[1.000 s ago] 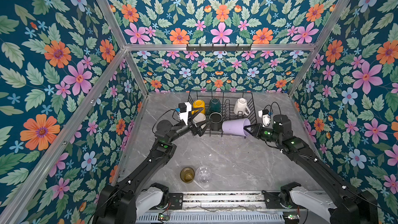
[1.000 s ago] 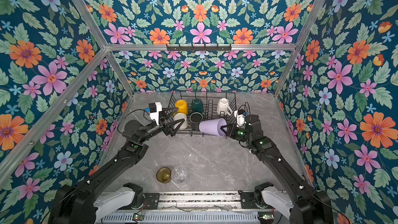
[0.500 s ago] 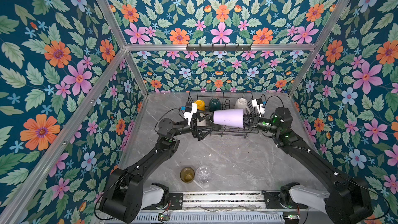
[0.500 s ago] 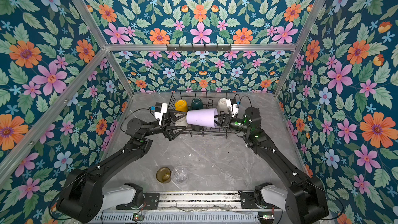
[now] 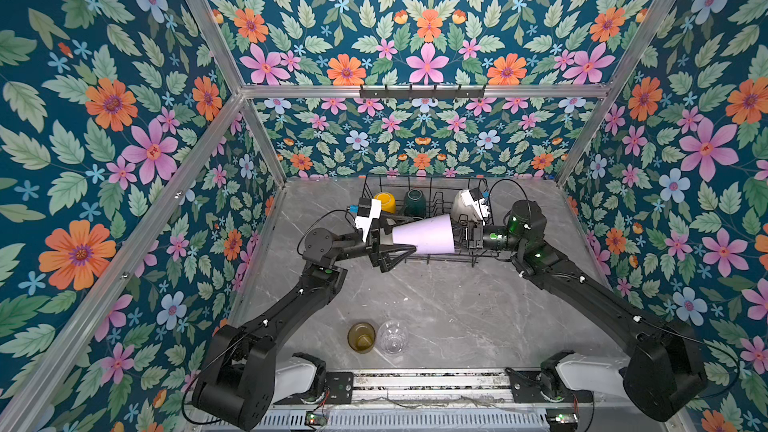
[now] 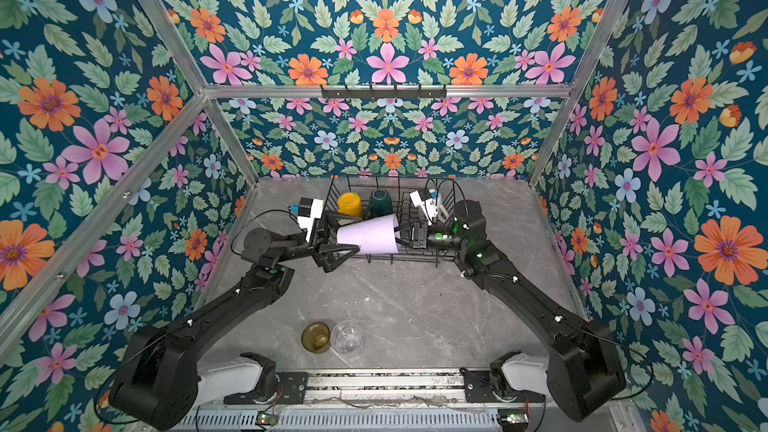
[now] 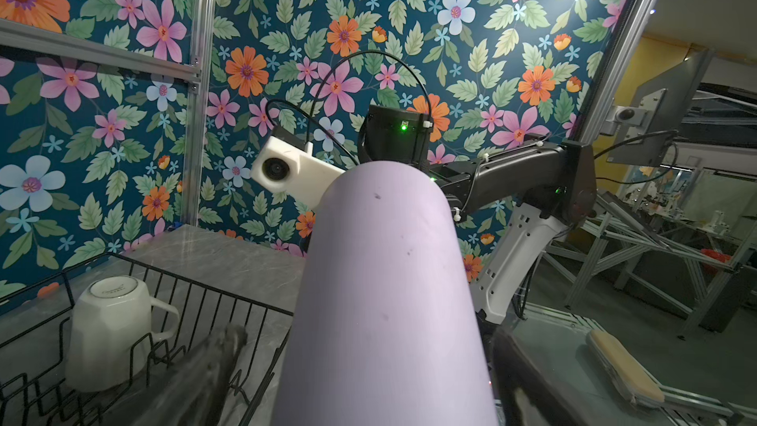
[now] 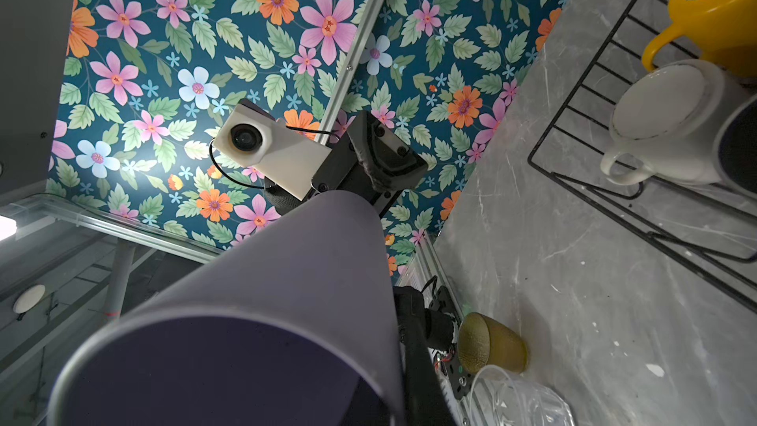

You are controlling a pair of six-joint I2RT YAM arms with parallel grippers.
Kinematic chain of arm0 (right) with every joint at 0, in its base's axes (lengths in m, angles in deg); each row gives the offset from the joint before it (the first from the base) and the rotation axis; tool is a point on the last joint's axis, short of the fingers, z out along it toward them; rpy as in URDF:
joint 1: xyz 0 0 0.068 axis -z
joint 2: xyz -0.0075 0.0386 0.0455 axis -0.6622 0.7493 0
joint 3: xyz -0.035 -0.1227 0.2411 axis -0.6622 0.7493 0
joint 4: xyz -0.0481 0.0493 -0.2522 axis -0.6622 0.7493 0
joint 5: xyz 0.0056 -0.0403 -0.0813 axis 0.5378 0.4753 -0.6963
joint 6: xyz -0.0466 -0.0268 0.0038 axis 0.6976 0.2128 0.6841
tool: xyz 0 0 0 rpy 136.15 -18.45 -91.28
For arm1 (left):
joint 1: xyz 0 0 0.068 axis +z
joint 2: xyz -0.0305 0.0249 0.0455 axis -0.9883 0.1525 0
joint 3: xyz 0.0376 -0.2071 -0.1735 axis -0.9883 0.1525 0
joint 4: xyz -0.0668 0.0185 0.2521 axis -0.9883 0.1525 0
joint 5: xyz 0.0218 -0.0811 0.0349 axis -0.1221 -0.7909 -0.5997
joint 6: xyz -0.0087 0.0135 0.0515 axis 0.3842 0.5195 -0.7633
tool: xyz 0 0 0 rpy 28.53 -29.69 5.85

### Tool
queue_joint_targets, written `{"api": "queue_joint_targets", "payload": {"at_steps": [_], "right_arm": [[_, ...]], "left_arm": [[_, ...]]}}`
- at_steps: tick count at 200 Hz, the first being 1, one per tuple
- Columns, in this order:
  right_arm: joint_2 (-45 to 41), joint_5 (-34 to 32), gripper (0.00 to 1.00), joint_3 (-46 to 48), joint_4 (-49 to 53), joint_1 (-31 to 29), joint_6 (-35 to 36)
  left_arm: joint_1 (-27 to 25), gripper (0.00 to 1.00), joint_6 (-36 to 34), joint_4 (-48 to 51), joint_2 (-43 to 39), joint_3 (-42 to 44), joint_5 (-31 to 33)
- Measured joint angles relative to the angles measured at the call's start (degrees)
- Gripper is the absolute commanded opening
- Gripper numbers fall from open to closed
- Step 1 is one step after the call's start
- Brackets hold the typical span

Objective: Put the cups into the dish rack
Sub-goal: 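Lift the lilac cup over the rack while the left gripper moves to take it, then close the left gripper on the lilac cup's base while the right holds it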

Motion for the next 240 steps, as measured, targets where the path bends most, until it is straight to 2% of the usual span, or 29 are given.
{"api": "queue_joint_targets", "payload": {"at_steps": [134, 216, 240], "right_arm": [[7.3, 2.2, 0.00, -3.6, -5.7, -2.8, -1.8], [8.8, 2.8, 0.00, -4.7, -7.7, -2.7, -3.0], [9.1, 2.8, 0.00, -5.0, -8.1, -2.7, -3.0]], "left_arm": [[0.2, 0.93, 4.8, -5.4, 1.6, -0.2, -2.7], [0.5, 0.81, 10.5, -11.2, 3.6, -0.5, -3.4], [0.5, 0.74, 11.0, -12.0, 3.9, -0.5, -3.1]]}}
